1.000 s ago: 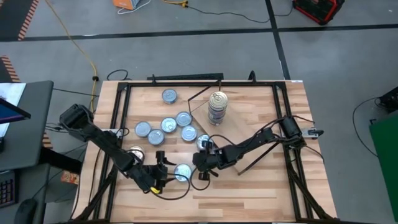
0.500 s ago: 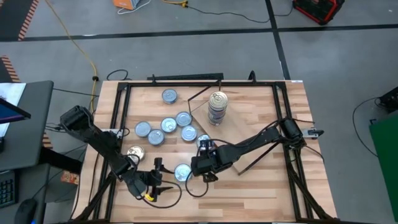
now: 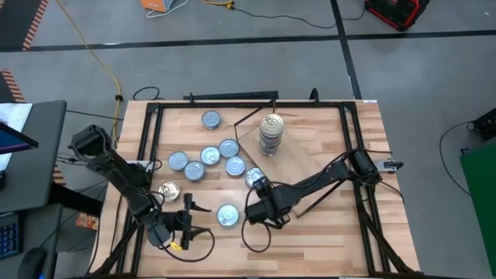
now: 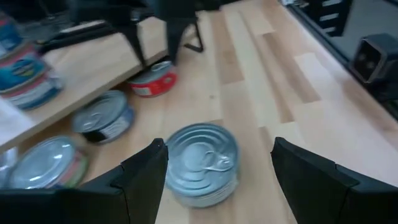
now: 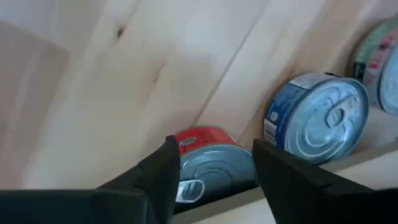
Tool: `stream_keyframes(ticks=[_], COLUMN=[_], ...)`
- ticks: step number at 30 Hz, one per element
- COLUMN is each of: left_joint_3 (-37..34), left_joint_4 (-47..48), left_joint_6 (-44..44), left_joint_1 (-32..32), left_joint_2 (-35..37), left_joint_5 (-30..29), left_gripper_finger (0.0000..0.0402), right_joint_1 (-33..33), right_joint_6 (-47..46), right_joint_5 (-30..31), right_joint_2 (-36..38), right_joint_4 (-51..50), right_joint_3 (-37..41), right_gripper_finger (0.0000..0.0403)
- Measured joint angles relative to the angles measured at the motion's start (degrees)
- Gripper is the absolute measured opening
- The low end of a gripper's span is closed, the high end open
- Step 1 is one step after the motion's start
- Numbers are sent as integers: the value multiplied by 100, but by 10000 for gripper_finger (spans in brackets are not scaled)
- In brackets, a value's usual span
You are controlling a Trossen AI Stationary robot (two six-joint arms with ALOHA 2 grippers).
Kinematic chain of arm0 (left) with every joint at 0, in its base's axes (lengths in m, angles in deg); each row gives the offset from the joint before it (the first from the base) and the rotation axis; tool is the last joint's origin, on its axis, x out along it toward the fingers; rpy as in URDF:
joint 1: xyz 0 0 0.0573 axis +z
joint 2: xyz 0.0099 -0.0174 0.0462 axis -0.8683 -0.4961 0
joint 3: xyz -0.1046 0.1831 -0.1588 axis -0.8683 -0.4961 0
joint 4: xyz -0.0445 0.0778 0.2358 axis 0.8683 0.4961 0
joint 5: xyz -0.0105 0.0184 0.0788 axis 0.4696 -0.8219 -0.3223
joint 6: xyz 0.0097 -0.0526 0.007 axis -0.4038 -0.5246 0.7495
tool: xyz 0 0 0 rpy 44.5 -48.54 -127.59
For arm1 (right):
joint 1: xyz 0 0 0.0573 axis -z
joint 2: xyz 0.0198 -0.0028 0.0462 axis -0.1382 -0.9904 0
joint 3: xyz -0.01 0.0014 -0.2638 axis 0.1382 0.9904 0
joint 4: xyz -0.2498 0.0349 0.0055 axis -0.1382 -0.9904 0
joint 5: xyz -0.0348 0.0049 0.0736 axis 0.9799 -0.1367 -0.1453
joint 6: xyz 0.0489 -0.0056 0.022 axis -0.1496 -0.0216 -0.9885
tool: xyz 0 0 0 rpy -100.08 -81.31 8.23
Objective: Stack canned seafood by type on shelf
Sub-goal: Adjust the red tuna can
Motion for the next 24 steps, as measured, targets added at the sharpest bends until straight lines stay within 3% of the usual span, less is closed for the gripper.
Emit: stream_keyframes(ticks=[8,14,20,24], left_joint_3=[2,2,4,4], left_joint_4=[104,29,58,55], left_joint_6=[-162,20,20,92], left_joint_1=[-178,-489,-517,-516], left_joint_2=[39,106,109,111], left_joint_5=[-109,-120,-122,-123], left_gripper_finger=[277,277,277,277], right_joint_1=[-26,59,102,65], right_joint_6=[956,1080,1130,1685], right_joint_5=[258,248,-16,-59], right_joint_2=[-2,-4,-4,-2], right_joint_4=[-59,-29,-38,-95], right_joint_3=[2,52,52,52], right_gripper_finger=[230,222,237,248])
